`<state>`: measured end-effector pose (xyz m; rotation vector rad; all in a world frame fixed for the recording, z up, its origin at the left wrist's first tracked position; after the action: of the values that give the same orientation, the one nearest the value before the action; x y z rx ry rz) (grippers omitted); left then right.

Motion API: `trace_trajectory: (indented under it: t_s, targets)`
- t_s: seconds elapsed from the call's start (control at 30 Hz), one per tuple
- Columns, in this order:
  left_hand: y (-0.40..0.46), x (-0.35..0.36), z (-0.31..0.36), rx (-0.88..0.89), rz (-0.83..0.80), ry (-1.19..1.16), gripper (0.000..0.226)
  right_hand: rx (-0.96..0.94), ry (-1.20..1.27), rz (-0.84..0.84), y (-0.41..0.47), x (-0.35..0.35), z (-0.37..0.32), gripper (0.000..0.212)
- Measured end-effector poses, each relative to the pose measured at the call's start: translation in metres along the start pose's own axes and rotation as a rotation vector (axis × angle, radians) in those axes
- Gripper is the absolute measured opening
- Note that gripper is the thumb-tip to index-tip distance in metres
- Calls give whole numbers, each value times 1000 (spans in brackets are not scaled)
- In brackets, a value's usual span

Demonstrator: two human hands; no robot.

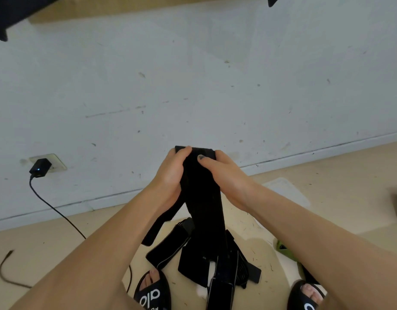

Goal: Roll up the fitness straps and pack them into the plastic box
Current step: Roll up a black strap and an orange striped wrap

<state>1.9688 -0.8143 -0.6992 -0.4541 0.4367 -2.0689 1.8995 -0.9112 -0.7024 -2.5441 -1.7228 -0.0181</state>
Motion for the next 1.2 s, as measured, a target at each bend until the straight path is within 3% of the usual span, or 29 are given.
trace_trajectory:
  t_s: [0.13,0.27,0.4,0.5,0.63,0.8,0.87,0.93,1.07,1.2]
  targets:
    - [0,1,-1,14,-27,16,30,11,-4,8,3,-3,5,25]
    - [-3,13,-7,-47,-166,54,36,-43,86,89,10,-10,-4,25]
    - [-3,22,-12,-4,-199,349,34,-26,248,202,12,-29,-11,25]
    - [-4,15,-3,68,-129,481,27,22,295,257,12,-39,-8,25]
    - [-8,19,-6,117,-159,646,26,41,350,268,13,-48,-6,27]
    - [-2,4,12,208,1,482,18,48,238,96,10,-35,-10,25]
    - [4,-6,11,144,62,392,20,61,151,61,7,-32,-5,59]
    - [6,-15,7,71,106,323,22,53,130,32,5,-27,-6,69]
    - [2,-21,8,33,115,225,51,56,229,73,5,-28,-7,62]
    - [-9,-18,21,181,105,364,68,80,311,134,8,-32,-1,55]
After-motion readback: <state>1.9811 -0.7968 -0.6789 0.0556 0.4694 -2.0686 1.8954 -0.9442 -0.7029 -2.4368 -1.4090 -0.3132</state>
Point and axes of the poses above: each hand's wrist, its own y-axis towards the middle knuckle, its own x-axis out of the palm, z = x × y, the point moved 10 cm from there along y, towards the middle knuckle, and after that the axes turned 12 degrees about -x, right-handed, at the moved point
